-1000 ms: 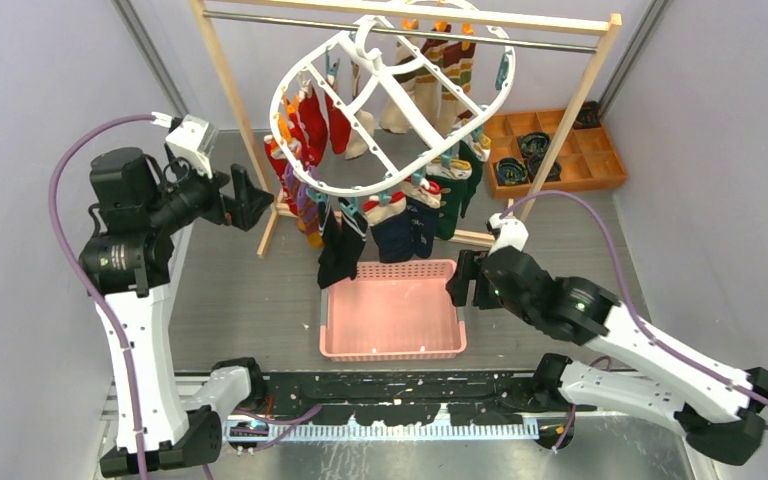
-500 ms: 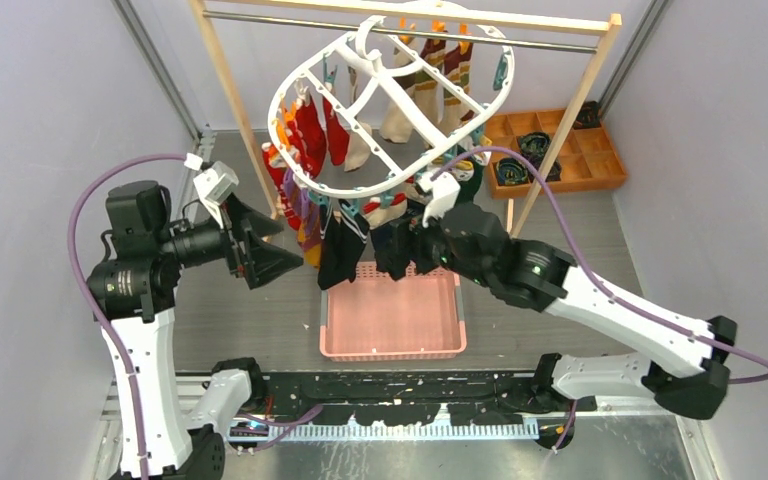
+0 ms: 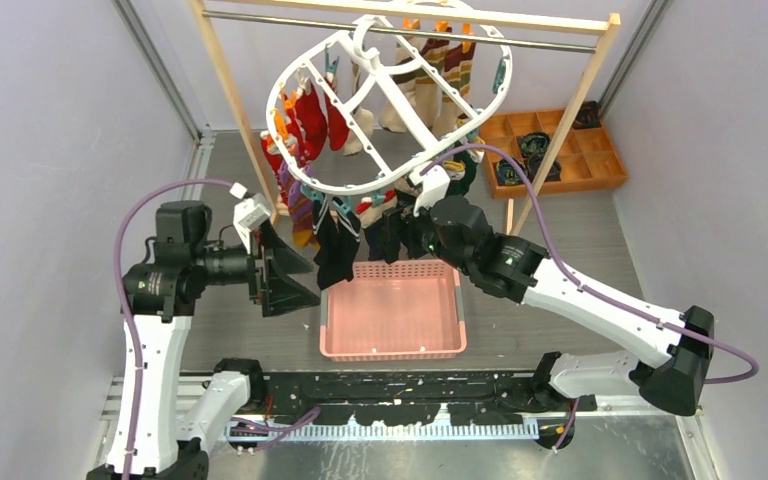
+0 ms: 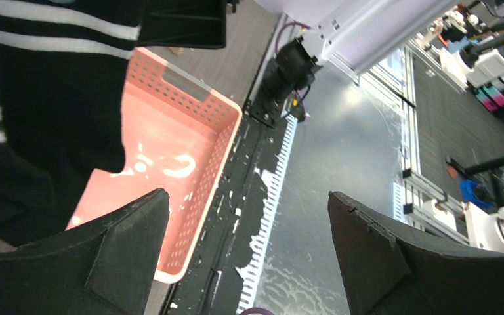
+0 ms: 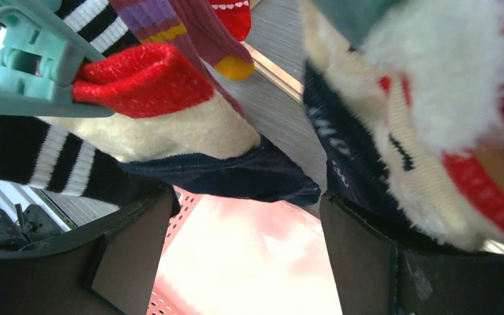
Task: Remove the socks clipped to the hanger
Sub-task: Remove the sock from the hanger.
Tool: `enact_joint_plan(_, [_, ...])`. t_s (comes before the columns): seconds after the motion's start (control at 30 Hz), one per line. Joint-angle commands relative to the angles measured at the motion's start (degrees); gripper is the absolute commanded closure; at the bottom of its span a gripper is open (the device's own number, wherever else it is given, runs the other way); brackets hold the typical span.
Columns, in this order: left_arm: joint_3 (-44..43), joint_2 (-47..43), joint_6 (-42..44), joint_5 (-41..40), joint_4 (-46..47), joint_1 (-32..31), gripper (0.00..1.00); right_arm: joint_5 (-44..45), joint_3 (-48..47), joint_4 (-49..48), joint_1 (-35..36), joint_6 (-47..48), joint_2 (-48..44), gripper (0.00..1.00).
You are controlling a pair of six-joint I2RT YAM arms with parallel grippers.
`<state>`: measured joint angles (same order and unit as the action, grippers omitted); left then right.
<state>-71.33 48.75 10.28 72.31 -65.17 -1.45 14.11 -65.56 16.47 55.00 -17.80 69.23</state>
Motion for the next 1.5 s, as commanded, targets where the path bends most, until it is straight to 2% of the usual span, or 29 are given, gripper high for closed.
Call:
enact_joint_plan(0.0, [2.53,-0.59,-3.70,-2.13,5.20,-4.65,0.09,-2.81,-0.27,-7.80,-0.24,0.96,2.02,0.14])
enact_joint_plan(0.13, [2.94,-0.62,-4.68,-1.70,4.97,-5.49,0.07,-5.20,0.36,-11.71,-0.16,-0.39,2.87,0.19])
enact_joint_plan(0.3, [5.66,-1.77,-7.61,-1.97,7.53,-5.42,0.06,-6.23,3.18,-19.83,-0.08,-3.10,3.79,0.30])
enact_joint_plan(0.43, [9.15,-3.09,-14.81,-2.97,14.90,-5.43,0.06,-4.57,5.02,-25.19,1.35,-5.81,4.56,0.40])
enact_joint_plan(0.5, [10.23,-3.26,-17.19,-3.84,17.27,-5.43,0.06,-2.41,4.42,-25.24,3.12,-6.18,4.68,0.45])
enact_joint_plan(0.7, [7.10,0.64,-12.82,-7.03,14.84,-5.48,0.05,6.45,4.52,-22.40,7.67,-6.21,1.08,0.63])
enact_joint_plan(0.83, [4.75,5.22,-12.51,-8.92,14.48,-5.49,0.06,8.04,6.40,-20.69,7.77,-7.34,-2.56,0.76])
enact_joint_plan(0.93, [3.46,6.87,-11.75,-10.35,14.11,-5.50,0.07,8.70,7.96,-18.78,7.92,-8.49,-4.96,0.93])
enact_joint_plan(1.03, [3.12,6.99,-11.03,-11.73,13.77,-5.41,0.11,8.82,9.43,-17.11,8.03,-9.83,-7.10,0.99])
enact_joint_plan(1.23, [1.09,6.45,-7.50,-13.46,8.94,-5.40,0.15,9.62,11.51,-11.20,8.35,-11.41,-11.82,0.97])
enact_joint_plan(1.27, [0.53,6.44,-7.08,-13.90,7.99,-5.40,0.14,10.24,11.77,-10.00,8.35,-11.57,-12.89,0.89])
enact_joint_plan(1.37, [-0.48,6.49,-5.99,-14.30,5.84,-5.40,0.11,12.74,13.09,-8.05,8.32,-11.64,-15.97,0.46])
enact_joint_plan(1.4, [-0.74,6.45,-5.98,-14.18,5.31,-5.40,0.08,13.46,13.44,-7.85,8.29,-11.37,-16.70,0.36])
enact_joint_plan(1.47, [-1.44,6.45,-5.87,-13.52,4.11,-5.40,0.06,14.37,13.49,-7.69,8.26,-10.18,-17.26,0.26])
